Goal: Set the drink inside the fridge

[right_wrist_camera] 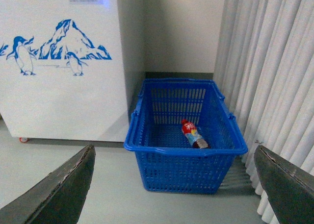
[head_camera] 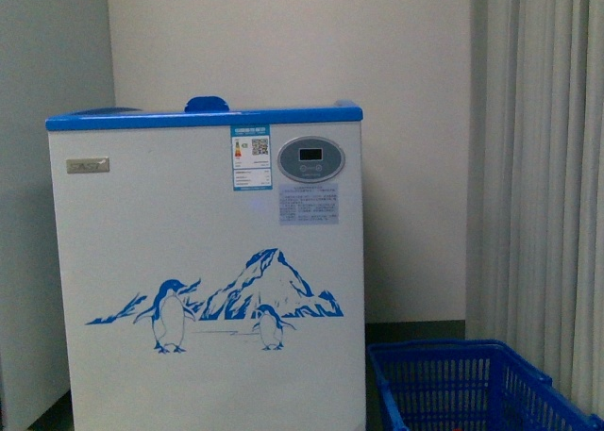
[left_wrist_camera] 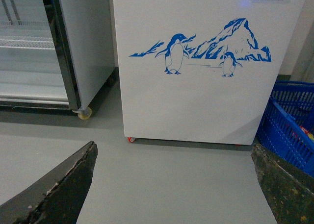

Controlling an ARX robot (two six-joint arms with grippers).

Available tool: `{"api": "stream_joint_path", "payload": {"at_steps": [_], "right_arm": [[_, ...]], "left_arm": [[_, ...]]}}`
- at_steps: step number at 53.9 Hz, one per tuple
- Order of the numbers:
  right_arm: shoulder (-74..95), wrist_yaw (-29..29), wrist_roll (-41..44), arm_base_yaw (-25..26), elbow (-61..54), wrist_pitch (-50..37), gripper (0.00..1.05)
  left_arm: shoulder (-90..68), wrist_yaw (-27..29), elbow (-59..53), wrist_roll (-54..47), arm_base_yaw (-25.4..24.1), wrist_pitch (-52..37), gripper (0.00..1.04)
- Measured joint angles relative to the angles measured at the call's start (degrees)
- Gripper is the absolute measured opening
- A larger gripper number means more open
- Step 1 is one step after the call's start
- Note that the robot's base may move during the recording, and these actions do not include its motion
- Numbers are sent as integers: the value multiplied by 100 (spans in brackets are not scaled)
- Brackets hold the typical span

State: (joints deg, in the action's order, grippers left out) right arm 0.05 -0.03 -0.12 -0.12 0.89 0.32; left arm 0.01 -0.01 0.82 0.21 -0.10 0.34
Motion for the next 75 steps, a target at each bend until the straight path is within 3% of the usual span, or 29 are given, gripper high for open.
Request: {"api": "stream_joint_path", "payload": {"at_steps": [75], "right_arm": [[0, 0, 0, 0, 0, 0, 97]], "left_arm": [[0, 0, 0, 0, 0, 0, 97]]}}
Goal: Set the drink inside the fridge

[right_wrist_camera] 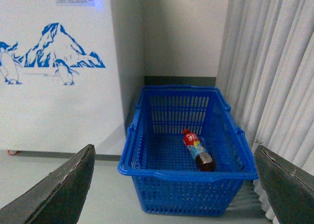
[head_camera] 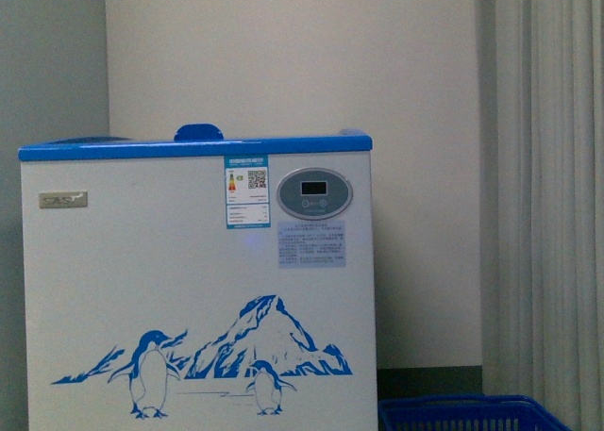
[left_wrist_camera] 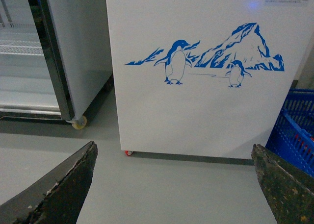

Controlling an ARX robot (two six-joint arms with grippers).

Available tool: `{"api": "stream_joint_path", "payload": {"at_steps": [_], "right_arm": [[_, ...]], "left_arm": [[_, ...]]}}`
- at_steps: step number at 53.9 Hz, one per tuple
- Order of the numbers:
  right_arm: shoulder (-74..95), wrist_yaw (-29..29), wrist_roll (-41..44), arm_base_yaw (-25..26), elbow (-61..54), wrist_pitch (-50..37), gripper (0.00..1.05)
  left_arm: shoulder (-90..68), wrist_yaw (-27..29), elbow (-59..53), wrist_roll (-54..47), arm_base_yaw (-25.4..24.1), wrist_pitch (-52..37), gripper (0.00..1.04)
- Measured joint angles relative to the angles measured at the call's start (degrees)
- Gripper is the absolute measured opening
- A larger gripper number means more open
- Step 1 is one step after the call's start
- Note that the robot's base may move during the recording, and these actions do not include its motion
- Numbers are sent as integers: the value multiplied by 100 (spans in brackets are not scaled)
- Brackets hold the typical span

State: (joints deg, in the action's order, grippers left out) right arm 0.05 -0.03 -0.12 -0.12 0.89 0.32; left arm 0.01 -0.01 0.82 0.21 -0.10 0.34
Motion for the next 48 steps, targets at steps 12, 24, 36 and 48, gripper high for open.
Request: {"api": "stream_joint_path", "payload": {"at_steps": [12, 24, 36, 48], "right_arm": [[0, -2, 0, 2, 0, 0, 97], [0, -2, 0, 2, 0, 0, 97], [0, 0, 0, 2, 0, 0, 97], [0, 0, 0, 2, 0, 0, 97]], "left_arm": [[0, 2, 0, 0, 0, 0, 97], [0, 0, 0, 0, 0, 0, 97], [0, 2, 0, 0, 0, 0, 97], [0, 2, 0, 0, 0, 0, 97]]}}
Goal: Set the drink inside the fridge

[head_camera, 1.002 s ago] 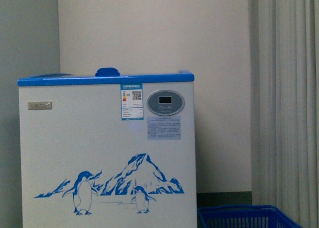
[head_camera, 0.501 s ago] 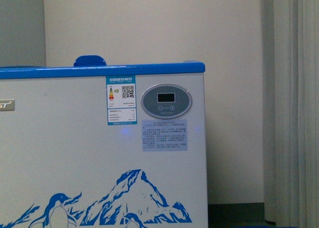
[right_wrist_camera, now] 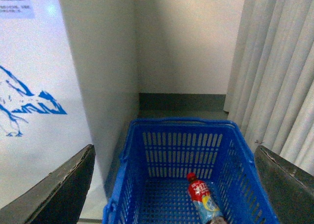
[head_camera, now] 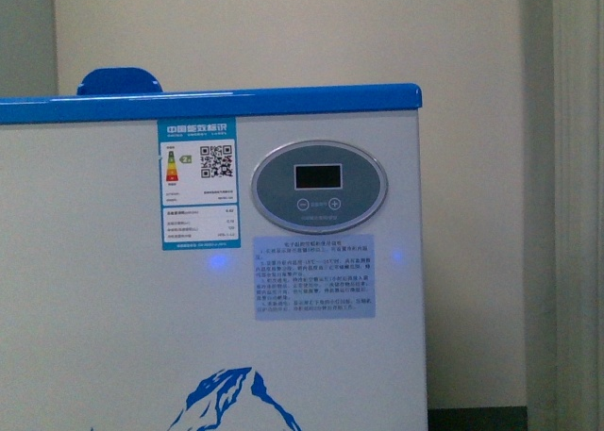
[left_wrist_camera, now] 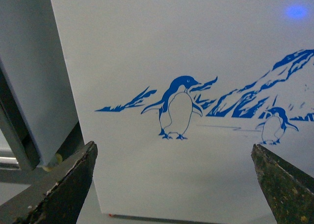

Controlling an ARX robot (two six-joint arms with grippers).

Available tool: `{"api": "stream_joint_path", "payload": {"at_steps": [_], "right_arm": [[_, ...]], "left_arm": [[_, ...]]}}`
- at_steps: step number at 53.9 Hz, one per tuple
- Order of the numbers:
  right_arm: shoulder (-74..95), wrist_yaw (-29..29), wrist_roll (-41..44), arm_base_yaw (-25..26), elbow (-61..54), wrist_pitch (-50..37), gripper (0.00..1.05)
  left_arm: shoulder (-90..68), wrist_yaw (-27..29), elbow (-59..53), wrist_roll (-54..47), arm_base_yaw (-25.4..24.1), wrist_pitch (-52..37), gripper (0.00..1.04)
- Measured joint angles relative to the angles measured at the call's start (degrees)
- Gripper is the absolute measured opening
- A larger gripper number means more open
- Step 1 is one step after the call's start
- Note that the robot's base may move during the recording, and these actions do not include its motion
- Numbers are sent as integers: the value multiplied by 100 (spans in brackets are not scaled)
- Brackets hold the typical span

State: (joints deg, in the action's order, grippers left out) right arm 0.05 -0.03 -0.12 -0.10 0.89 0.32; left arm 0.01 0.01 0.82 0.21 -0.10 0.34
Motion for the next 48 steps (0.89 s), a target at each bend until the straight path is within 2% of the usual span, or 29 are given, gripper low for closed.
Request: {"api": "stream_joint_path", "payload": {"at_steps": [14, 15, 19, 21, 25, 29, 34, 36, 40, 48], "right_arm": [[7, 0, 0, 0, 0, 0, 97], [46, 83, -13, -35, 11, 46, 97], [876, 1224, -203, -173, 372, 640, 97], [1364, 1279, -212, -31, 481, 538, 97], [2269, 1084, -166, 282, 636, 79, 97], [3807, 581, 31, 807, 977, -892, 97], [5219, 254, 319, 1137, 1429, -1676, 97], [6207, -46, 570, 1287, 1797, -2009, 97], [7952, -247, 962, 1462, 2511, -2293, 97], [10563, -487, 1410, 1478, 3775, -2098, 97]], "left_arm": [[-4, 0, 0, 0, 0, 0, 97], [-2, 0, 0, 0, 0, 0, 97], [-4, -2, 0, 0, 0, 0, 97], [-4, -4, 0, 0, 0, 0, 97], [-7, -4, 0, 0, 0, 0, 97], [-4, -4, 0, 0, 0, 0, 97], [-4, 0, 0, 0, 0, 0, 97], [-4, -2, 0, 0, 0, 0, 97], [-4, -4, 0, 0, 2, 0, 97], [-4, 0, 0, 0, 0, 0, 97]]}}
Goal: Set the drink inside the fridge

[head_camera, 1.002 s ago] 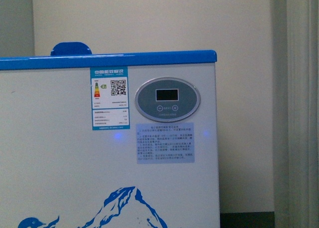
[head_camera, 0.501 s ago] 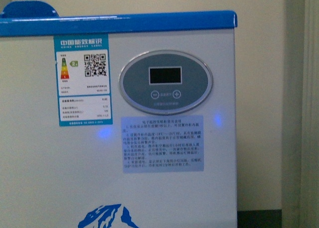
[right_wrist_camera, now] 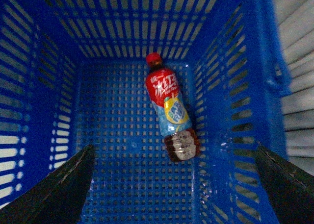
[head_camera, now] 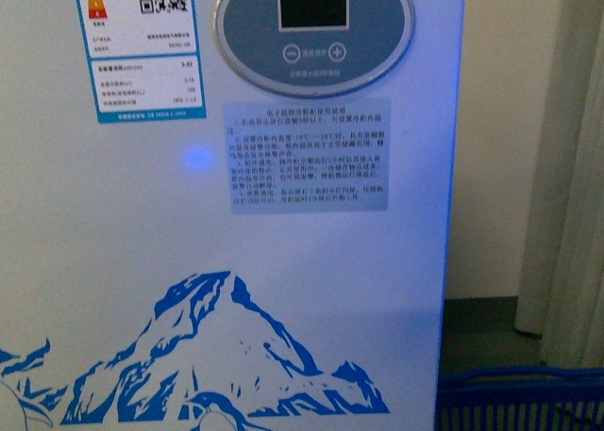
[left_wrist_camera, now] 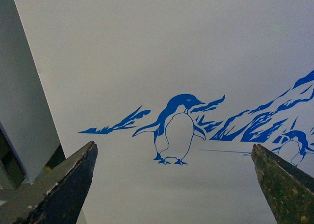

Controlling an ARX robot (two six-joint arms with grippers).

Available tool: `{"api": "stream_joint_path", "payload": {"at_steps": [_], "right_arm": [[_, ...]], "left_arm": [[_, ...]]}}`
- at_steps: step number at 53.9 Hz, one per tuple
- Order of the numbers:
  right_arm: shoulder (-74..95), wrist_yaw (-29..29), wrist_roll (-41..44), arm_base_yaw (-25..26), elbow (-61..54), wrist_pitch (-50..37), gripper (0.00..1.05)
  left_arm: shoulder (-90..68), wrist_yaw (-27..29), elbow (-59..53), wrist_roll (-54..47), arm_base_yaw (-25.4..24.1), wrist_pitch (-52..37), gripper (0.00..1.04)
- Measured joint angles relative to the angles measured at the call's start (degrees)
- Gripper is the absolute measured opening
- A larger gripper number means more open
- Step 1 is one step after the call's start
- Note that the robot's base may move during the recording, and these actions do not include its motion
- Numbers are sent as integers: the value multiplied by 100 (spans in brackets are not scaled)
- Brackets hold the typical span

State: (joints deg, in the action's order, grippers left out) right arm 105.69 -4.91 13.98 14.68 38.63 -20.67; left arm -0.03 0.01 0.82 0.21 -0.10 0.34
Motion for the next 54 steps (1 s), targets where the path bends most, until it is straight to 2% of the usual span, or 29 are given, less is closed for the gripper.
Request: {"api": "stream_joint_path", "payload": {"at_steps": [16, 34, 54], "right_arm": [[3654, 673, 435, -380, 2500, -118, 97], [5628, 1261, 855, -422, 4533, -264, 97], [6575, 1325, 796, -417, 5928, 435, 97]], "left_arm": [[0, -2, 0, 0, 0, 0, 97], [0, -2, 0, 0, 0, 0, 97], [0, 0, 0, 0, 0, 0, 97]]}}
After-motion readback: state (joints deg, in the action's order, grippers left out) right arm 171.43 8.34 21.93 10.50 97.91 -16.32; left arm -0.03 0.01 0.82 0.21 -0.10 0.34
